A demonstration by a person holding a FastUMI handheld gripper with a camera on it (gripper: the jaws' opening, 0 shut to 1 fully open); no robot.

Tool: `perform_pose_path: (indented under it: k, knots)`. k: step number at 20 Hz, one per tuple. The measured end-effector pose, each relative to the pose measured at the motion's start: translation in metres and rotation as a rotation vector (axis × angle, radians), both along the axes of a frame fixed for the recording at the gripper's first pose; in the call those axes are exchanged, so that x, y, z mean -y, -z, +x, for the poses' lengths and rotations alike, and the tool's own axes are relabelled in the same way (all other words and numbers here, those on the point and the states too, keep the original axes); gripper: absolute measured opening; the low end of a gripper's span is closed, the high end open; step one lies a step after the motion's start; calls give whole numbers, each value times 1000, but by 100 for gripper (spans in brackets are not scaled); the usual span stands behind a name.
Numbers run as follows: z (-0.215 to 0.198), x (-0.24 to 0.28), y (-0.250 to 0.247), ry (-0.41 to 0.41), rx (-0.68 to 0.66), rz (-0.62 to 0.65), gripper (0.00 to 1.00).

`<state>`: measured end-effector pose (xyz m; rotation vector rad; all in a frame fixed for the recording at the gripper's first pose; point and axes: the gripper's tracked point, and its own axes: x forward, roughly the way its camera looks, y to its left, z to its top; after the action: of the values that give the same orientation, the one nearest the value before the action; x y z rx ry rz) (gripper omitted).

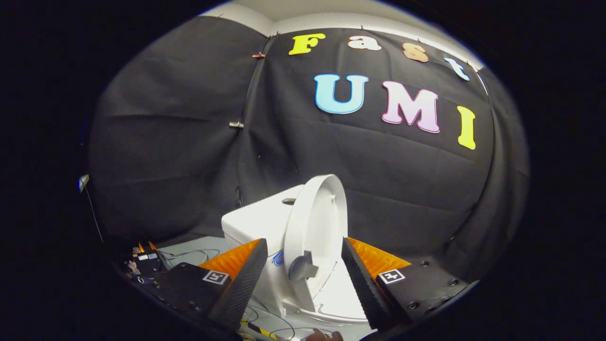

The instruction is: Open the toilet lid.

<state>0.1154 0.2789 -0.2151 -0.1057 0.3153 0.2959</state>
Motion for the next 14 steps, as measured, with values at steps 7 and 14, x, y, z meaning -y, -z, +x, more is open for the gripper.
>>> perform_pose_path:
  k: [7, 14]
  knots:
    - [-7, 98, -132, 71, 149, 67, 98]
    - [-60, 178, -191, 137, 201, 87, 98]
